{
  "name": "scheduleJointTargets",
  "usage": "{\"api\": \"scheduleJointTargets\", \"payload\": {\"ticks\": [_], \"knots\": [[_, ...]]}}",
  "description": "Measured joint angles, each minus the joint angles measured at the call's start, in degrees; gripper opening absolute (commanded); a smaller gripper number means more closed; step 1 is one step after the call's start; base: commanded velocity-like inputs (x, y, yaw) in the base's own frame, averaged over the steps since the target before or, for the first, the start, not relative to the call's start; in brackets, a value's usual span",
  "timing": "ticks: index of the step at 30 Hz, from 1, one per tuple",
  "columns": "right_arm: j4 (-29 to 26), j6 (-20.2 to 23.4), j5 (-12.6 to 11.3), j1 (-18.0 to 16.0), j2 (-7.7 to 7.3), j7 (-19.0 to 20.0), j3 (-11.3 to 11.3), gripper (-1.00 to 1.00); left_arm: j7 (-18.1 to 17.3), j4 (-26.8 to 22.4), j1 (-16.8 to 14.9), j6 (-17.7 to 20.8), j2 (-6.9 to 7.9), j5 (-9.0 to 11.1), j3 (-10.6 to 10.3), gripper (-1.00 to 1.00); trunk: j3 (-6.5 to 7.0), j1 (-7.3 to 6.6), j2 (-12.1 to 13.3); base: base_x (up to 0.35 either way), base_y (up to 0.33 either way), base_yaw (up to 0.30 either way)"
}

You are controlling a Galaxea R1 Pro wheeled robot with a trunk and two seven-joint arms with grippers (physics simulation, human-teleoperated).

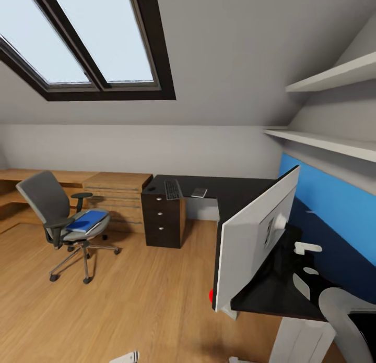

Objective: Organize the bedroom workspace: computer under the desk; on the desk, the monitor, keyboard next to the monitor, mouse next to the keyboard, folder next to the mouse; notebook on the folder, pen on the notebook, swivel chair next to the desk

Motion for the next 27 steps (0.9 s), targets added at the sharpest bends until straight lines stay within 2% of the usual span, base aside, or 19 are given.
{"api": "scheduleJointTargets", "payload": {"ticks": [8, 17, 19, 21, 23, 24, 25, 27], "knots": [[-0.1, 0.2, 0.2, 0.0, 0.01, 0.0, 0.0, -1.0, 0.1, 0.0, 0.0, 0.0, 0.0, 0.0, 0.0, 1.0, 0.0, -0.01, 0.0, -0.205, -0.271, 0.004], [-0.1, 0.1, 0.1, 0.0, 0.01, 0.0, 0.0, -1.0, -0.2, 1.1, 0.0, -0.1, 0.06, 0.1, 0.2, 1.0, -0.01, -0.02, 0.0, -0.016, -0.321, 0.0], [-0.1, 0.1, 0.1, 0.0, 0.0, 0.0, 0.0, -1.0, -0.2, 1.0, 0.0, -0.1, 0.79, 0.4, 1.0, 1.0, -0.01, -0.03, 0.0, 0.0, -0.097, 0.0], [-0.1, 0.1, 0.1, 0.0, 0.0, 0.1, 0.0, -1.0, -0.3, 0.0, 0.0, 0.0, 1.95, 1.1, 3.0, 1.0, 0.0, -0.02, 0.0, 0.0, -0.05, 0.0], [-0.1, 0.1, 0.1, 0.0, 0.0, 0.0, 0.0, -1.0, -0.4, -4.8, 0.0, 1.3, 3.11, 1.8, 6.1, 1.0, 0.0, -0.03, 0.0, 0.0, -0.019, 0.0], [-0.1, 0.1, 0.0, 0.0, 0.0, 0.0, 0.1, -1.0, -0.4, -10.6, 0.0, 4.5, 3.65, 1.9, 7.9, 1.0, 0.01, -0.02, 0.0, 0.0, -0.008, 0.0], [-0.1, 0.1, -0.1, 0.0, 0.01, 0.0, 0.1, -1.0, -0.2, -16.0, 0.0, 7.9, 4.15, 2.2, 8.8, 1.0, 0.01, -0.03, 0.0, 0.0, -0.004, 0.0], [-0.1, 0.1, -0.1, 0.0, 0.01, 0.0, 0.2, -1.0, 1.0, -30.2, 0.0, 21.7, 5.52, 2.4, 12.3, 1.0, 0.01, -0.03, 0.0, 0.0, -0.002, 0.0]]}}
